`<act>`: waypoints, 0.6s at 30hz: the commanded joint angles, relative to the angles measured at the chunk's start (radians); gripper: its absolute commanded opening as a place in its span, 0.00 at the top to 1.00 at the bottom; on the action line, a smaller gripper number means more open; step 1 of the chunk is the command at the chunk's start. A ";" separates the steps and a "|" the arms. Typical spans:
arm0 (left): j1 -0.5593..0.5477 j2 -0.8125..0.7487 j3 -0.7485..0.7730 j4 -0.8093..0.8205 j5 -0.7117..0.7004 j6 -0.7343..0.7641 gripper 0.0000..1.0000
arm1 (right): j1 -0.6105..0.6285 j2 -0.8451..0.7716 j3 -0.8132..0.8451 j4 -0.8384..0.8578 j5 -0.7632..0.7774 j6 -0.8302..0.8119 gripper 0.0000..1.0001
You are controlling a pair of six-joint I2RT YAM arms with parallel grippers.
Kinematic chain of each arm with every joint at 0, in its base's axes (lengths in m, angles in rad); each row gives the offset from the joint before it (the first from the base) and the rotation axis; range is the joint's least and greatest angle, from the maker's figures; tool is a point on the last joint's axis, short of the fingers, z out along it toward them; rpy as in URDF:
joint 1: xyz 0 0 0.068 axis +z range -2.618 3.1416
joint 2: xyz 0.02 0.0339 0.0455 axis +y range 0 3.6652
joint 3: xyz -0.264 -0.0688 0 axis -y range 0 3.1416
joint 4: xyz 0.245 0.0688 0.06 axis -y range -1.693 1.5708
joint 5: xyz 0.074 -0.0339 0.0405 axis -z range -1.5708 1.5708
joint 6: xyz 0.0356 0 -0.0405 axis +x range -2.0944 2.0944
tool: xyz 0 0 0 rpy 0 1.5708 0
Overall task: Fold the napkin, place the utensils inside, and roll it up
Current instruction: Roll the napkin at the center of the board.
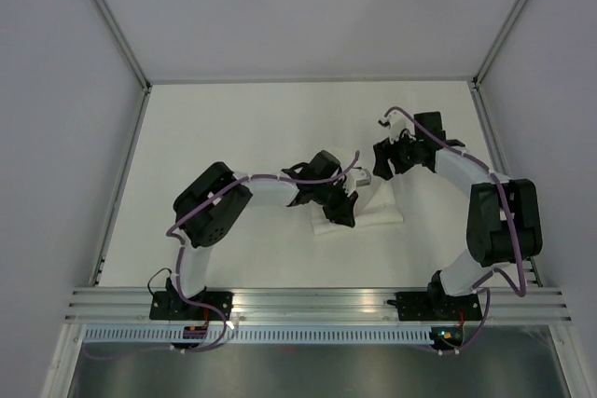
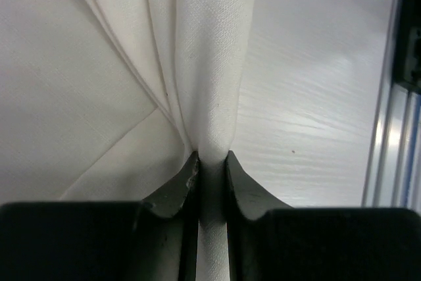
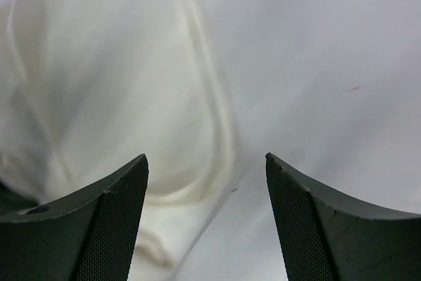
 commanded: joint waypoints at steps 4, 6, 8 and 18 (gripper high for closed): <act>-0.029 0.104 -0.054 -0.287 0.079 -0.046 0.98 | -0.085 -0.006 0.107 0.163 -0.104 0.058 0.24; -0.023 0.114 -0.045 -0.298 0.096 -0.045 0.98 | -0.092 -0.058 0.077 0.140 -0.158 0.011 0.24; -0.015 0.126 -0.030 -0.326 0.107 -0.072 0.98 | -0.092 -0.112 0.015 0.131 -0.193 -0.065 0.24; 0.031 0.207 0.059 -0.439 0.130 -0.126 0.98 | -0.067 -0.456 -0.216 -0.108 -0.383 -0.439 0.31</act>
